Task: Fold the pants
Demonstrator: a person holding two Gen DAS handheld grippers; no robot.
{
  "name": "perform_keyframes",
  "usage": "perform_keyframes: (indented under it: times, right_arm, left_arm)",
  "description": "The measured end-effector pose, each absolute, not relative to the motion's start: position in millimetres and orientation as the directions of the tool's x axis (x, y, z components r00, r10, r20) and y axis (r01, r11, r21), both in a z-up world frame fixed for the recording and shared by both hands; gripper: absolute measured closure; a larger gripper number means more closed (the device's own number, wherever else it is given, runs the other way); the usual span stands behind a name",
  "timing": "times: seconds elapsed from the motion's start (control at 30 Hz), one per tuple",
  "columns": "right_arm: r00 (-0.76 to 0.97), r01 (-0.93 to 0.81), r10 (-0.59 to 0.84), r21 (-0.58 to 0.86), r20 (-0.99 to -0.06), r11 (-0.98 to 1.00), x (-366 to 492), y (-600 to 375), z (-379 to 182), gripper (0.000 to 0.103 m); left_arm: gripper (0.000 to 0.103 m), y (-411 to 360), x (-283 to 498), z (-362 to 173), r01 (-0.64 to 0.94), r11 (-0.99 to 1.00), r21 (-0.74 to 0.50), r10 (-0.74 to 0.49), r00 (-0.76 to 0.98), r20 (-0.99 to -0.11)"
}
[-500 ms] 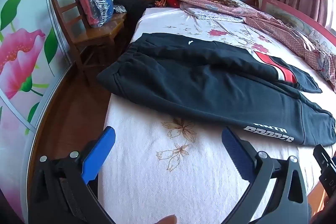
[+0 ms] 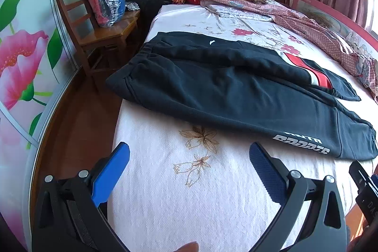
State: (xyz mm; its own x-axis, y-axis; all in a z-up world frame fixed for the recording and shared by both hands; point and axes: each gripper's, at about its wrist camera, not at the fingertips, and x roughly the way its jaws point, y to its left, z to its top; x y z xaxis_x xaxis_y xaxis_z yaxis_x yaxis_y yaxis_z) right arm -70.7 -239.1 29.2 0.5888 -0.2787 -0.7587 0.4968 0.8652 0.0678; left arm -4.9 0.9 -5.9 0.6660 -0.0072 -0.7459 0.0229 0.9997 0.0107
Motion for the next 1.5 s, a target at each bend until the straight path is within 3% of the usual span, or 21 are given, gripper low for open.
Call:
perform_keyframes:
  times: [1.5]
  right_arm:
    - [0.585,0.479,-0.219,0.115,-0.781,0.87,-67.6,-241.4,21.2,0.003]
  left_arm:
    - [0.002,4.8,0.3,-14.6,0.021,1.0,-0.02,-0.029,0.657,-0.753]
